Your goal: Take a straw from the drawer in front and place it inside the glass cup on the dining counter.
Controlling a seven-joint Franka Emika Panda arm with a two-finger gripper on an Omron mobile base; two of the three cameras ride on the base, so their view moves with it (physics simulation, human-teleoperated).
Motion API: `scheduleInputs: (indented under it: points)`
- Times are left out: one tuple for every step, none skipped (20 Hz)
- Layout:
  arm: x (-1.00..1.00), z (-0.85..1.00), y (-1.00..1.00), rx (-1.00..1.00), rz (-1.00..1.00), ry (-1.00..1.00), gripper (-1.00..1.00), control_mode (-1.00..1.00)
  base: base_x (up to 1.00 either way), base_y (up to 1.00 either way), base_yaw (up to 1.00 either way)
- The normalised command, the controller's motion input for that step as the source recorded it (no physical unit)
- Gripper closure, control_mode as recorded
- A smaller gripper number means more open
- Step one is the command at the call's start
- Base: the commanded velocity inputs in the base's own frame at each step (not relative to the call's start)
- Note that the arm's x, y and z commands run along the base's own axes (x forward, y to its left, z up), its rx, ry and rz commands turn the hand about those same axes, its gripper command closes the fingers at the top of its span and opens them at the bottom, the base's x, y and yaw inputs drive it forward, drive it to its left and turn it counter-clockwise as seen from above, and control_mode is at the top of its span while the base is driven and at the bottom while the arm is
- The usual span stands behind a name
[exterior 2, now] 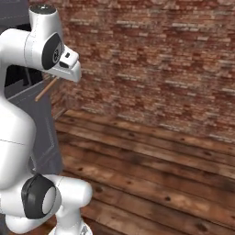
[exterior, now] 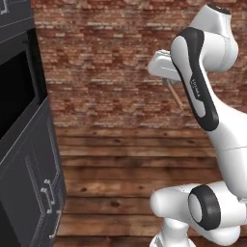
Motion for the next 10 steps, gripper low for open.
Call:
scheduleInputs:
  points:
    - [0.0,0.0,0.0,0.0,0.0,0.0,1.0,1.0,1.0,-0.6,0.08]
    - [0.0,0.0,0.0,0.0,0.0,0.0,1.0,1.0,1.0,-0.6,0.04]
    - [0.0,0.0,0.0,0.0,0.0,0.0,1.0,1.0,1.0,-0.61,0.0]
    - [0.0,0.0,0.0,0.0,0.0,0.0,1.0,1.0,1.0,-0.59,0.0]
    - [0.0,0.0,0.0,0.0,0.0,0.0,1.0,1.0,1.0,-0.56,0.0]
    - [0.0,0.0,0.0,0.0,0.0,0.0,1.0,1.0,1.0,-0.58,0.0]
    - [0.0,0.0,0.0,0.0,0.0,0.0,1.0,1.0,1.0,-0.56,-0.01]
    - [0.0,0.0,0.0,0.0,0.0,0.0,1.0,1.0,1.0,-0.58,-0.03]
    - [0.0,0.0,0.0,0.0,0.0,0.0,1.0,1.0,1.0,-0.57,-0.05]
    - [0.0,0.0,0.0,0.0,0.0,0.0,1.0,1.0,1.0,-0.58,-0.06]
